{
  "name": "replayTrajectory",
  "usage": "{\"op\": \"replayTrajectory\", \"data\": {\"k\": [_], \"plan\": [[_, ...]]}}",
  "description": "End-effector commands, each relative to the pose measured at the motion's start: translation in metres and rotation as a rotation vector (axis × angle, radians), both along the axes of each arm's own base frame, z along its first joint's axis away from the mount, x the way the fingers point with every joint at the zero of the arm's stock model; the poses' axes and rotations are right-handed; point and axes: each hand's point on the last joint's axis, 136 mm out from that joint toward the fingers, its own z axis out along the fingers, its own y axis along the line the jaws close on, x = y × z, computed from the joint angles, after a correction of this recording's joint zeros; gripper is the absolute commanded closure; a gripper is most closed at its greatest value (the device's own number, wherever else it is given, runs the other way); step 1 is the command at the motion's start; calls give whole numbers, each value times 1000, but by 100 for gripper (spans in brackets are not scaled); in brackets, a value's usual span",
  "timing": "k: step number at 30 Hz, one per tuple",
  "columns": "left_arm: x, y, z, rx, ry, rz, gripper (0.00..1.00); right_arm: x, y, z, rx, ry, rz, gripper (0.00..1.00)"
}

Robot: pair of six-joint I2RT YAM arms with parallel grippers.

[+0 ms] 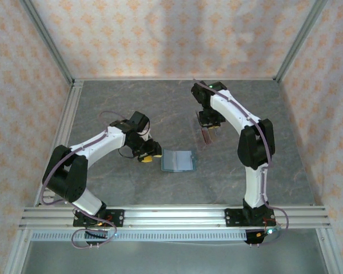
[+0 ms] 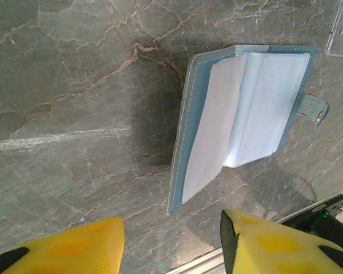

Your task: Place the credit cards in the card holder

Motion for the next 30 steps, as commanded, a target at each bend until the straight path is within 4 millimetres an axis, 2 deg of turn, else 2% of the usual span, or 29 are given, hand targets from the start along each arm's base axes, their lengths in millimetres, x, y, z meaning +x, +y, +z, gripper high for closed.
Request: {"op": "replayTrajectory", "data": {"k": [1,3,5,12,18,22,26,30], "plan": [[1,3,8,-8,-12,17,52,-4,-3,3,-11,22,10,95],[1,5,8,-4,-12,16,52,-3,-5,8,-19,14,12,100],[2,6,9,5,-14,3,51,-1,-7,19,-29,-11,15,100],[5,17,9,101,-24,-73,47,4,-18,76,-55,-126,9,100],[10,16,3,135,-13,-105,47,-8,-16,106,20,-190,-14,100],[14,7,0,167,-14,-146,49,-22,7,111,180,-221,-15,100],[17,-1,-6,223,-12,-192,49,-36,44,109,370,-263,21,100],[21,-5,-17,298,-1,-232,51,-53,81,99,587,-290,31,100]]}}
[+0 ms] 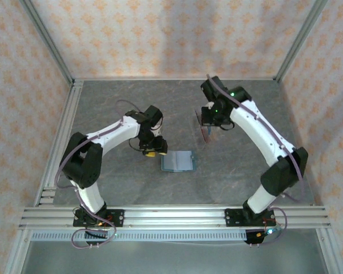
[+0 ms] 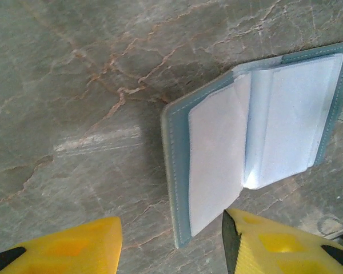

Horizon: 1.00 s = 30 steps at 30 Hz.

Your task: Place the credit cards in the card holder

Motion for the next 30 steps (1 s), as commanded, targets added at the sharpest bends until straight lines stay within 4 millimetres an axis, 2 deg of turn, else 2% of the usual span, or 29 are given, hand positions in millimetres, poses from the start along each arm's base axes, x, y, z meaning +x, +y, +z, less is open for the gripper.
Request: {"op": "replayTrajectory", "data": {"k": [1,9,10,12,22,30], "plan": [[-2,10,-10,120,16,-45,52,-1,45,3,252,-63,18,100],[-4,12,-25,201,39,-73,56,-29,87,-38,372,-70,73,100],[-7,15,-37,222,69,-76,57,-32,91,-44,382,-67,75,100],[-9,17,-43,237,83,-80,59,-35,96,-53,409,-63,73,100],[-16,31,-62,303,112,-72,64,-42,102,-97,540,-113,54,100],[-20,37,-69,332,125,-69,67,-42,105,-106,594,-181,76,100]]}}
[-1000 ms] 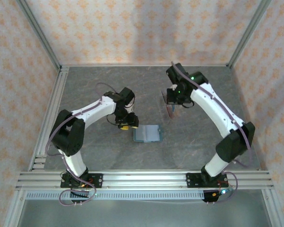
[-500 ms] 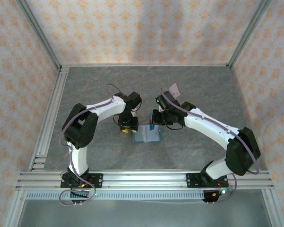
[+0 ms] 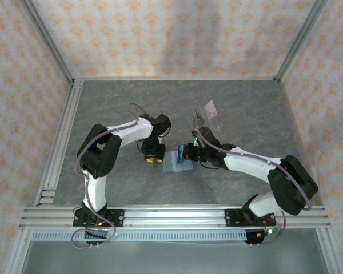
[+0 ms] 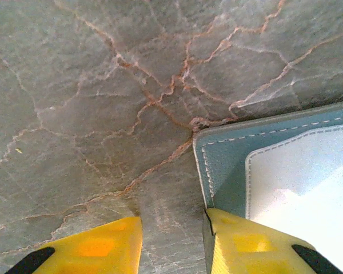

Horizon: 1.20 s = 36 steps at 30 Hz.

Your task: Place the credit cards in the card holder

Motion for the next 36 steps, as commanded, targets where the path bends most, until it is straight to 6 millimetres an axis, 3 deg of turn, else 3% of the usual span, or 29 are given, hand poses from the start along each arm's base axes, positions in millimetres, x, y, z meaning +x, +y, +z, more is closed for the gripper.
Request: {"op": "replayTrajectory", "data": {"k": [1,18,36], "plan": [[-12,18,-12,93,37,-13,67,11,13,24,96,-105,8,100],[-17,20,-15,89,49,-2,69,12,5,-13,26,-122,13,100],[-20,21,-19,69,65,13,69,4,15,-27,95,-65,31,100]]}}
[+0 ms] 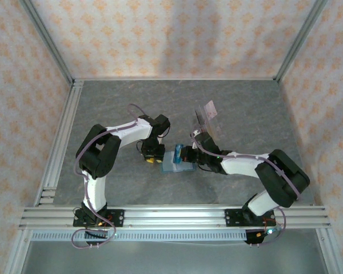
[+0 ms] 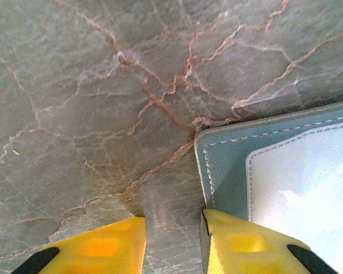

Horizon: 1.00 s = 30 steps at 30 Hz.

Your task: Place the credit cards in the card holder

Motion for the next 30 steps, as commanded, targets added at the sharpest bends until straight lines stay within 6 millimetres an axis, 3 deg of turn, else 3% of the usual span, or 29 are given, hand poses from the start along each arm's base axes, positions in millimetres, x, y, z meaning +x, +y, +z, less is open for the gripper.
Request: {"op": "replayTrajectory", "data": {"k": [1,11,18,30], "plan": [[-19,21,-16,80,69,11,69,-5,5,-4,24,8,19,100],[-22,21,-18,74,79,17,69,-8,12,-5,76,36,31,100],[-23,22,-18,76,83,14,69,-18,14,-19,86,103,54,100],[-23,23,-22,76,87,18,69,-45,2,-45,-58,223,153,100]]}}
